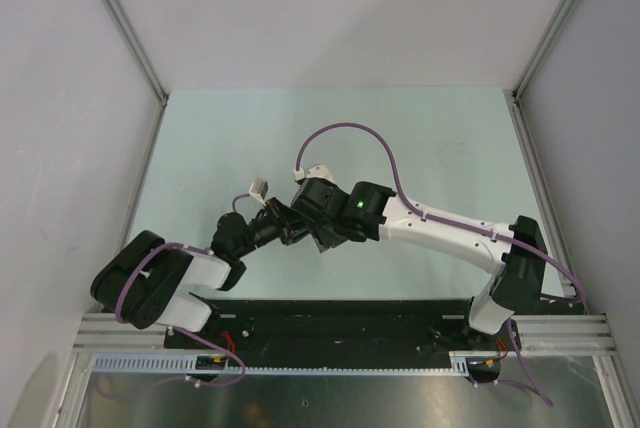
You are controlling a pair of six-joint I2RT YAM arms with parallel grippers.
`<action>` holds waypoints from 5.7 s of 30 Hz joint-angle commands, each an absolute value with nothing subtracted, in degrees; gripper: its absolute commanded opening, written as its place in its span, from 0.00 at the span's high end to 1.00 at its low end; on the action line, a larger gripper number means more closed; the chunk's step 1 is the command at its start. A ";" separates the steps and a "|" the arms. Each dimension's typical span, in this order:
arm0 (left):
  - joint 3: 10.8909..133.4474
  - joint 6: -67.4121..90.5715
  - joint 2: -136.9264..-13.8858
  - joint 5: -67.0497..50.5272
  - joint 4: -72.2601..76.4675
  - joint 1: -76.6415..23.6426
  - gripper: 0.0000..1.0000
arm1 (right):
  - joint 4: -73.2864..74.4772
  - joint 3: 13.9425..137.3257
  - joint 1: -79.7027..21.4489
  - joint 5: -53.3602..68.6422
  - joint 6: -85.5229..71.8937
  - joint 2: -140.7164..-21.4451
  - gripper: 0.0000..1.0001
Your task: Load the batteries into the remote control
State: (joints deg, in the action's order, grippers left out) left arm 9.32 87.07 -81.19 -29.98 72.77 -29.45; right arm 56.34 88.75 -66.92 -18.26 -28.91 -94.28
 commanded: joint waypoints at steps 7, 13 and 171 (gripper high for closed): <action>10.81 89.03 -81.65 -31.29 78.05 -30.50 1.00 | 55.46 89.47 -66.62 -22.59 -29.53 -93.87 0.56; 10.90 89.38 -82.09 -31.29 78.05 -30.59 1.00 | 55.55 89.47 -66.53 -22.76 -29.53 -93.96 0.53; 18.54 90.00 -81.65 -39.81 85.69 -32.17 1.00 | -7.12 40.25 -39.90 39.20 -54.14 -71.19 0.84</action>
State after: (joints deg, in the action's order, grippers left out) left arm 17.37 89.89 -84.29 -39.38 74.32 -30.63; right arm -4.95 40.40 -38.52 41.01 -54.30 -70.04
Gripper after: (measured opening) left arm 0.224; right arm 0.327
